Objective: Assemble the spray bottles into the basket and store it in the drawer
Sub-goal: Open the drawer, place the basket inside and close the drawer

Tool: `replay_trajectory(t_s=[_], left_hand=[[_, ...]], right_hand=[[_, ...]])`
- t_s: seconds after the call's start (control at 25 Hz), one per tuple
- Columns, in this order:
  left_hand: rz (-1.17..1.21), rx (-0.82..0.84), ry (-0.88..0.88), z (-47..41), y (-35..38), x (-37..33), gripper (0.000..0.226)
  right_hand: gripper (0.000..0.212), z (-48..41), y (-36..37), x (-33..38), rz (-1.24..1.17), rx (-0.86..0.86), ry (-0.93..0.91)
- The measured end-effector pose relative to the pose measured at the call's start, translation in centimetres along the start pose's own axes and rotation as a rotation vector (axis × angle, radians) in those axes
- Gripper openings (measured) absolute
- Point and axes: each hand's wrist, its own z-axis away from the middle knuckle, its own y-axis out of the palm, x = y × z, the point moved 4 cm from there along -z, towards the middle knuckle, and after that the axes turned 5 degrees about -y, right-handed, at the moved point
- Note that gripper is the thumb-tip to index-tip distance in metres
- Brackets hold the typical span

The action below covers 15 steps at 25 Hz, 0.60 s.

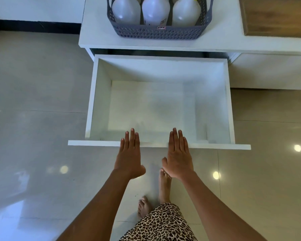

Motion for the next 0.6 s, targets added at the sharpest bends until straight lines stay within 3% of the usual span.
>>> replay_trajectory(t_s=[0.48, 0.6], left_hand=[[0.02, 0.138, 0.011, -0.1, -1.6, 0.1, 0.099], [0.086, 0.059, 0.042, 0.0, -4.4, -0.2, 0.098]], right_hand=[[0.086, -0.4, -1.1, 0.3, -0.044, 0.149, 0.061], [0.084, -0.5, -3.3, 0.9, -0.146, 0.122, 0.009]])
